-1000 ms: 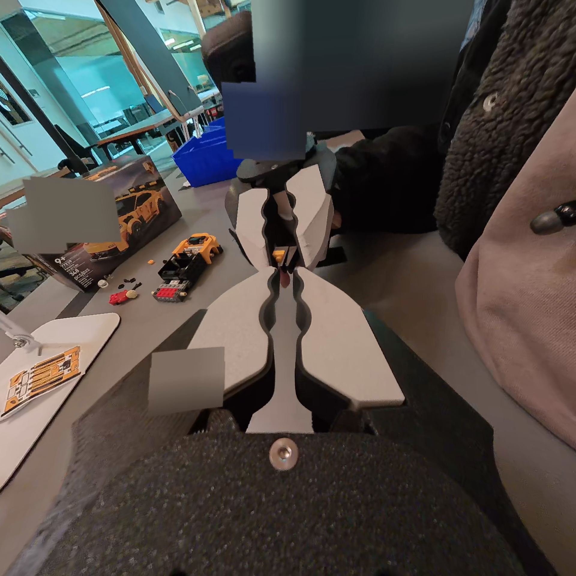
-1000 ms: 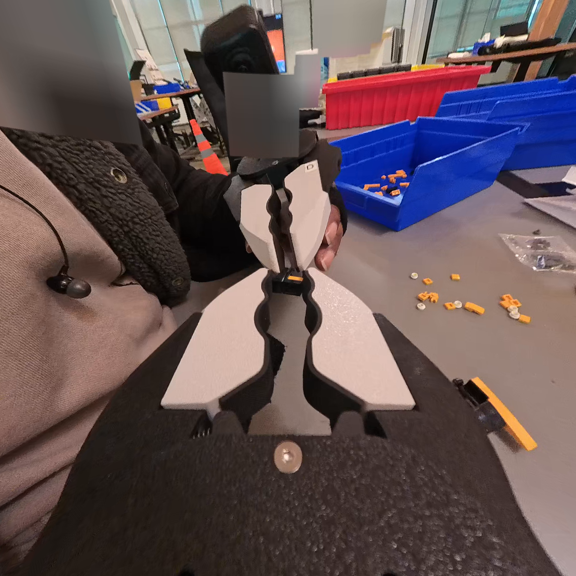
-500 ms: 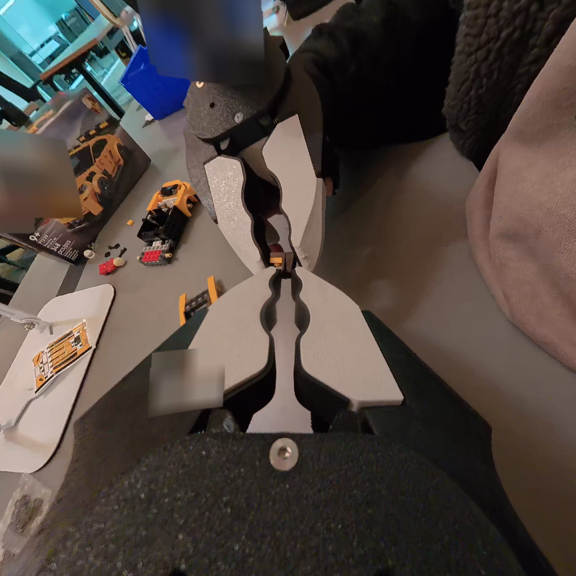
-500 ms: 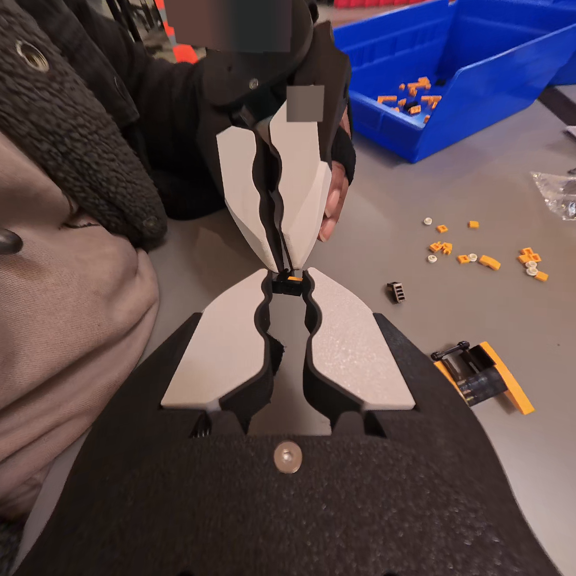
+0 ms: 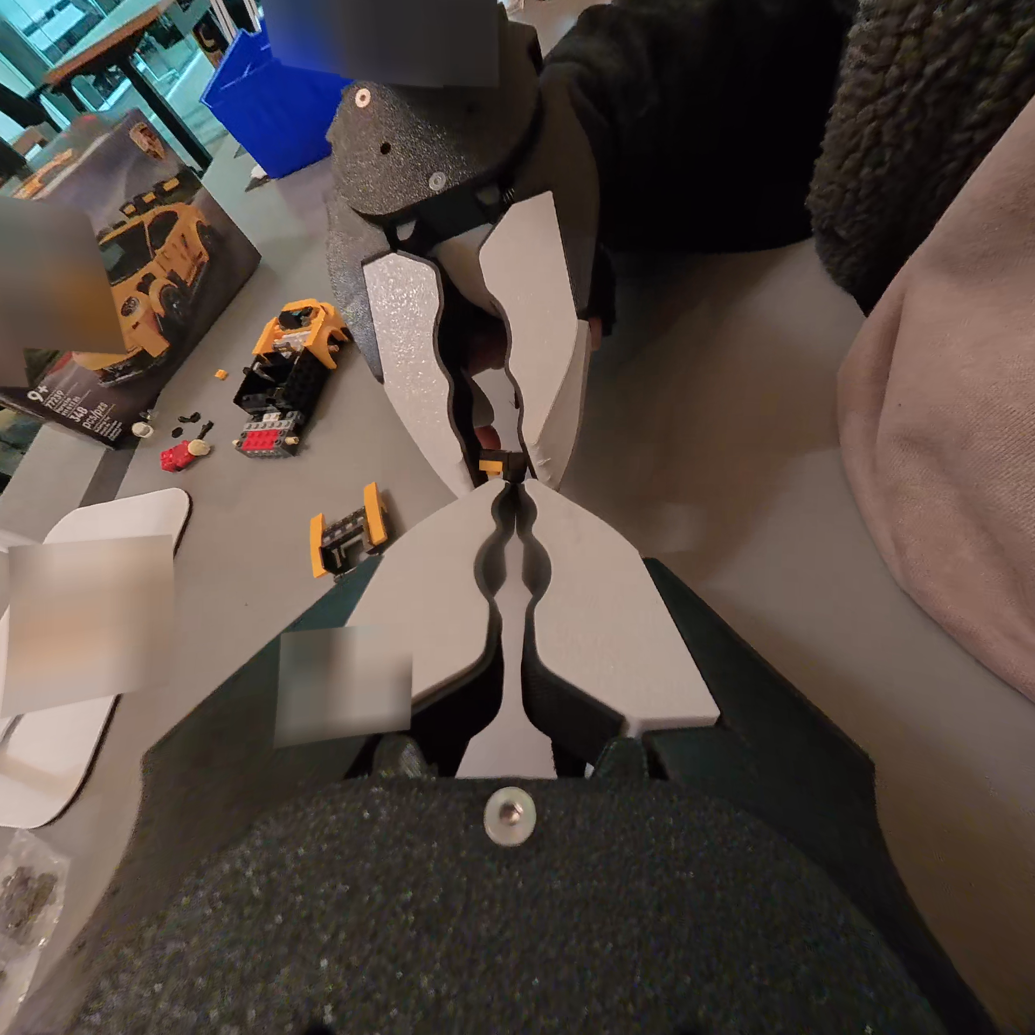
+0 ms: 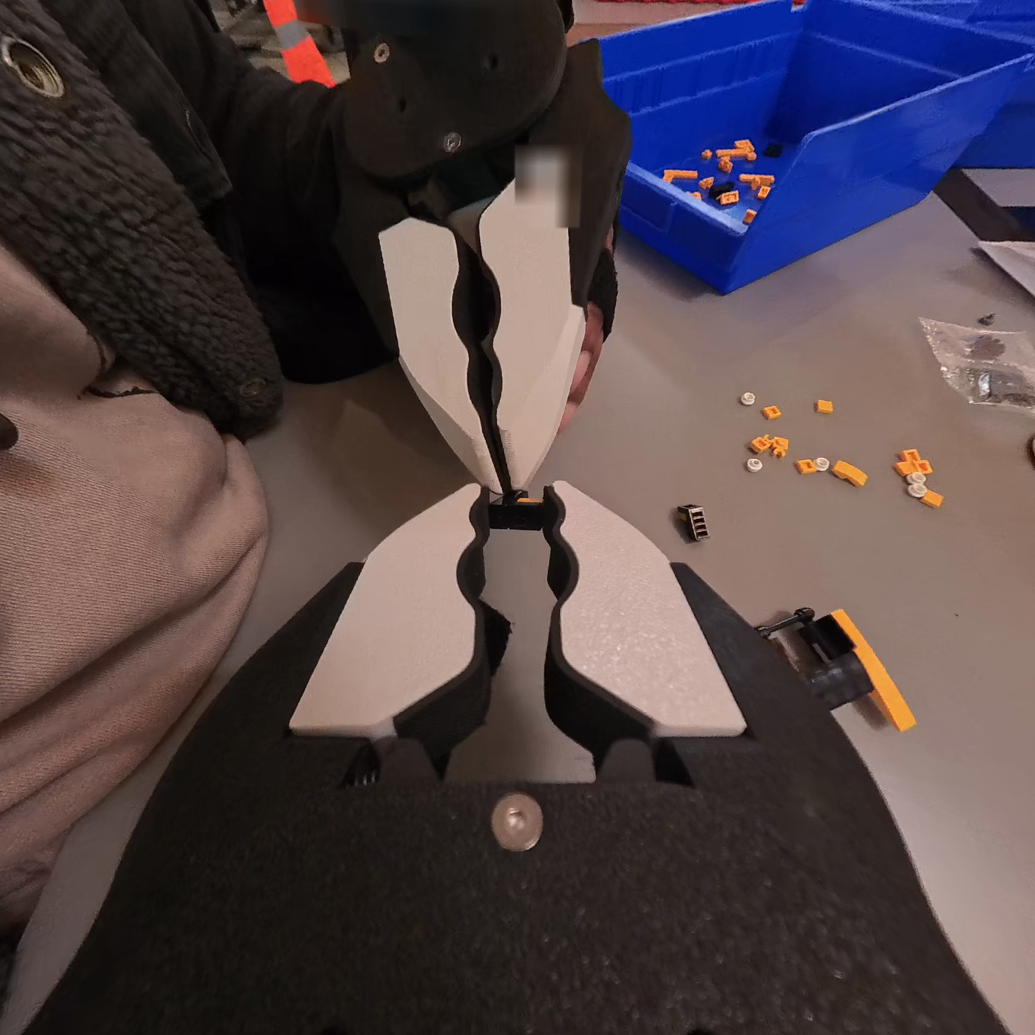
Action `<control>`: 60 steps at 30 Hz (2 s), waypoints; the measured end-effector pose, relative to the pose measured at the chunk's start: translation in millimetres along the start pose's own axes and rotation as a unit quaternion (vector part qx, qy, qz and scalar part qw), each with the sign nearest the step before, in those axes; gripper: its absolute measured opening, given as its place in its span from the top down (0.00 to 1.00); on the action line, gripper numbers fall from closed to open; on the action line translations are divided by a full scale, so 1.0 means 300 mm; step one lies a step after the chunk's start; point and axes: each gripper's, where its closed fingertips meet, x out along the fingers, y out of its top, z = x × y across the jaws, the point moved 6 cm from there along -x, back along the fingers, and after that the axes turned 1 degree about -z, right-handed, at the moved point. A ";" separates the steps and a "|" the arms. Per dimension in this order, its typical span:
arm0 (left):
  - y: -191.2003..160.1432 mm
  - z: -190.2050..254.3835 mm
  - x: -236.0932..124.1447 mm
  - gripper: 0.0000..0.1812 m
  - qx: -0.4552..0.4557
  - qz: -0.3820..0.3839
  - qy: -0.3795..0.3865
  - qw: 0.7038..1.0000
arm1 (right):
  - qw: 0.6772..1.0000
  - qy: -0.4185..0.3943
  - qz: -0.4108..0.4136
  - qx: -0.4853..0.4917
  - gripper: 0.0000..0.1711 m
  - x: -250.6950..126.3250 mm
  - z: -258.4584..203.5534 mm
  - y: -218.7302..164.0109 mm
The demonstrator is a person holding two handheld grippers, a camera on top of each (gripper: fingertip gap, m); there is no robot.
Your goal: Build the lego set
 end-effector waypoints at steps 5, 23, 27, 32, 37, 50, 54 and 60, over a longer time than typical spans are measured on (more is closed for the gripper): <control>0.002 -0.010 -0.009 1.00 -0.002 0.017 0.009 1.000 | 1.000 -0.010 0.014 -0.008 0.89 -0.008 0.007 0.007; 0.034 -0.065 -0.046 0.94 -0.310 0.277 -0.154 0.896 | 0.980 -0.043 0.185 -0.063 0.89 -0.090 -0.008 0.105; 0.034 -0.076 -0.046 0.91 -0.400 0.316 -0.236 0.827 | 0.972 -0.090 0.165 -0.141 0.89 -0.091 -0.025 0.111; 0.033 -0.066 -0.022 0.90 -0.436 0.308 -0.266 0.802 | 0.966 -0.115 0.140 -0.184 0.89 -0.080 -0.037 0.111; 0.029 -0.061 -0.006 0.95 -0.458 0.297 -0.277 0.791 | 0.961 -0.131 0.118 -0.211 0.89 -0.072 -0.040 0.105; 0.001 -0.112 -0.020 0.96 -0.496 0.304 -0.237 0.778 | 0.957 -0.186 0.090 -0.204 0.85 -0.105 0.004 0.098; -0.003 -0.110 -0.012 0.96 -0.501 0.296 -0.235 0.778 | 0.951 -0.201 0.078 -0.220 0.90 -0.088 0.001 0.091; 0.003 -0.109 -0.015 0.96 -0.487 0.298 -0.224 0.790 | 0.954 -0.194 0.088 -0.209 0.90 -0.093 0.000 0.093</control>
